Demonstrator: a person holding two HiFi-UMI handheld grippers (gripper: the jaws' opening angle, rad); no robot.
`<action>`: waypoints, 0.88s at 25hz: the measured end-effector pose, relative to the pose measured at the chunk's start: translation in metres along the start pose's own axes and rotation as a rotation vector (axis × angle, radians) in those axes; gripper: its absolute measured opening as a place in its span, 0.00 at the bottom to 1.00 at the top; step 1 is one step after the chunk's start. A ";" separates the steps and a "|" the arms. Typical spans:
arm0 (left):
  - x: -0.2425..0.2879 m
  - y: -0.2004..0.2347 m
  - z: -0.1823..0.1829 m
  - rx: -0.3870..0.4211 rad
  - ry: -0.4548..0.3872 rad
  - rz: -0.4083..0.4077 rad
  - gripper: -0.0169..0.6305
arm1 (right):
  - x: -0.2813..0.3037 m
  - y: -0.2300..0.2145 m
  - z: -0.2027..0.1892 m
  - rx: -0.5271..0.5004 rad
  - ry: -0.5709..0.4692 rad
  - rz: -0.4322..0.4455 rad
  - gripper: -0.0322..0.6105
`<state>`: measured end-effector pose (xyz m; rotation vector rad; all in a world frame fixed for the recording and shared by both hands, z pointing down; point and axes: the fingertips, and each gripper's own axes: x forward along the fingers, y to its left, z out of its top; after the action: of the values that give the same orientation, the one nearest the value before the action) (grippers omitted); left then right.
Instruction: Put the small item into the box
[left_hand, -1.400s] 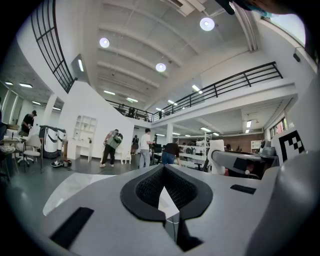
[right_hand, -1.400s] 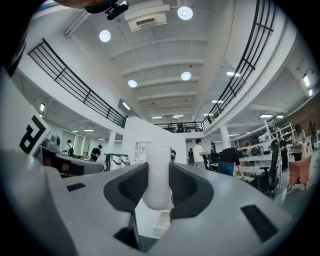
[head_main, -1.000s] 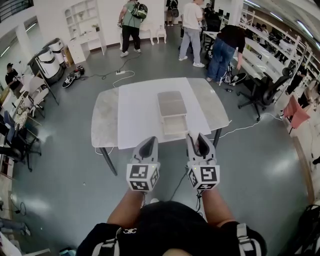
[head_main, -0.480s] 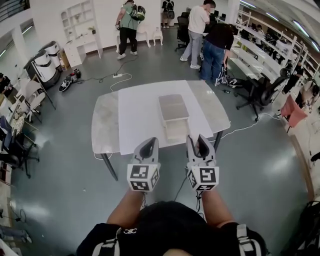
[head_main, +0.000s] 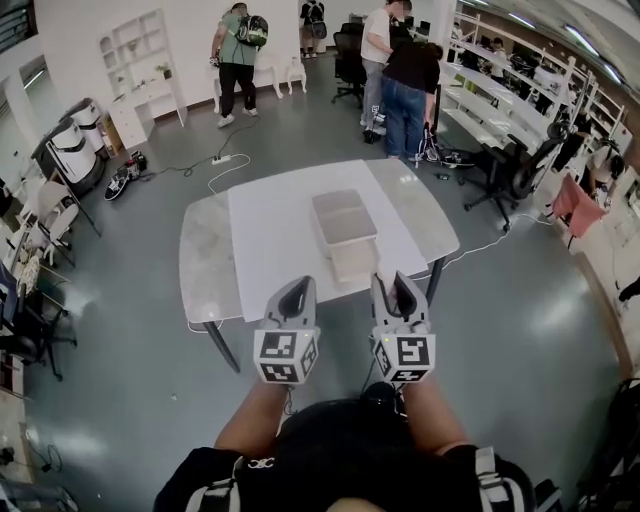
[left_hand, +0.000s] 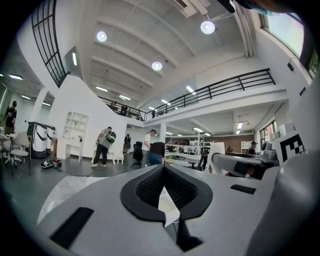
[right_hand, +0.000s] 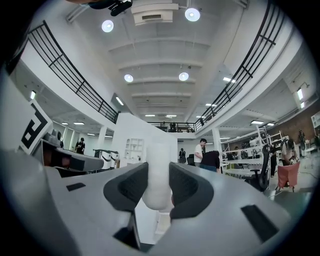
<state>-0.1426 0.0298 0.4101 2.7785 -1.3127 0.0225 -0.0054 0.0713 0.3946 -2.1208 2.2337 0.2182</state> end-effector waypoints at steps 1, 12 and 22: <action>0.002 0.002 0.001 0.002 -0.002 -0.003 0.05 | 0.003 -0.001 0.000 0.003 -0.002 -0.003 0.24; 0.050 0.020 -0.005 0.010 -0.003 0.019 0.05 | 0.051 -0.026 -0.017 0.016 -0.017 0.003 0.24; 0.136 0.041 -0.013 0.005 0.017 0.050 0.05 | 0.131 -0.066 -0.050 0.040 0.015 0.047 0.24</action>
<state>-0.0874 -0.0998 0.4312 2.7427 -1.3800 0.0520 0.0564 -0.0680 0.4219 -2.0586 2.2779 0.1580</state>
